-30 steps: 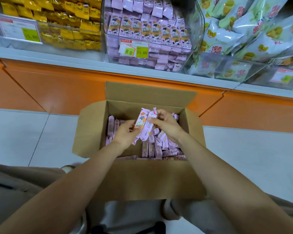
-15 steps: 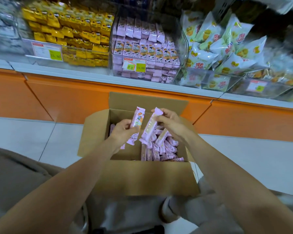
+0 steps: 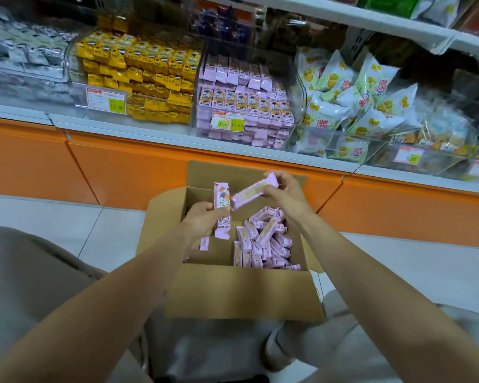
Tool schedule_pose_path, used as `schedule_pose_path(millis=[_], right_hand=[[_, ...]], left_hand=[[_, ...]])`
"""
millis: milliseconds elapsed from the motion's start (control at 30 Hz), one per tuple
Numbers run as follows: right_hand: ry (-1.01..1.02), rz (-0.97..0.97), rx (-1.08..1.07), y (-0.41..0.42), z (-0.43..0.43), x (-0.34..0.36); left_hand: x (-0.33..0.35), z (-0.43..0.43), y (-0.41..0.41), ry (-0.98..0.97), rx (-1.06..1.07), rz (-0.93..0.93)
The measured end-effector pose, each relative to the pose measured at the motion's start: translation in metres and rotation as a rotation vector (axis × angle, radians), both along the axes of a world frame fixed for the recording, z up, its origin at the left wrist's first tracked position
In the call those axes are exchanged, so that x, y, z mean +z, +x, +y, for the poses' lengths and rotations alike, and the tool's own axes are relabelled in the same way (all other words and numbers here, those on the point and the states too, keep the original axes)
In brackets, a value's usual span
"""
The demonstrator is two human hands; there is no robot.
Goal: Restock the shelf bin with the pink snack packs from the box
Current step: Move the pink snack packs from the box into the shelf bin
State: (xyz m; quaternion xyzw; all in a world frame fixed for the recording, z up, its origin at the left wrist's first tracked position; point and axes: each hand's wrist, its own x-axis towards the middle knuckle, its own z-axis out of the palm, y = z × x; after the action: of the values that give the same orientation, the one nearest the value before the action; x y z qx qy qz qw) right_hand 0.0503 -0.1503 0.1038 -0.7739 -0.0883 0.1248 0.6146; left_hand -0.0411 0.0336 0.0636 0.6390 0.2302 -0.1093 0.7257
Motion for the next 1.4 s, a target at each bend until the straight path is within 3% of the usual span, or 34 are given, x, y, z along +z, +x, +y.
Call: schedule_pose_path(millis=[167,267,400,600,767,967,1133,1267,1400], right_hand=[[-0.116,-0.051,0.232,-0.018,0.008,0.003],[-0.118,-0.096,0.285,-0.028,0.012,-0.001],[0.003,-0.009,0.247,-0.032,0.015,0.005],[-0.066,0.235,0.196,-0.02,0.02,-0.003],[-0.111,0.081,0.177,-0.022,0.012,0.001],[-0.109,0.052,0.215,-0.028,0.012,-0.004],[-0.326,-0.009,0.293,-0.014,-0.01,0.003],[-0.48,-0.034,0.456,-0.008,-0.025,0.011],[-0.448,-0.041,0.544,-0.01,-0.023,0.021]], left_hand=[[0.02,-0.013,0.005,-0.253,0.169,-0.049],[0.027,-0.015,0.009,-0.277,0.204,-0.073],[0.027,-0.011,0.008,-0.245,0.229,-0.094],[0.034,-0.011,0.003,-0.151,0.154,-0.118],[0.031,-0.008,0.001,-0.12,0.164,-0.098],[0.036,-0.015,0.002,-0.124,0.123,-0.109],[0.036,-0.003,0.001,0.167,0.184,-0.159],[0.032,0.006,-0.004,0.284,-0.078,-0.103],[0.031,-0.002,-0.009,0.291,-0.349,-0.001]])
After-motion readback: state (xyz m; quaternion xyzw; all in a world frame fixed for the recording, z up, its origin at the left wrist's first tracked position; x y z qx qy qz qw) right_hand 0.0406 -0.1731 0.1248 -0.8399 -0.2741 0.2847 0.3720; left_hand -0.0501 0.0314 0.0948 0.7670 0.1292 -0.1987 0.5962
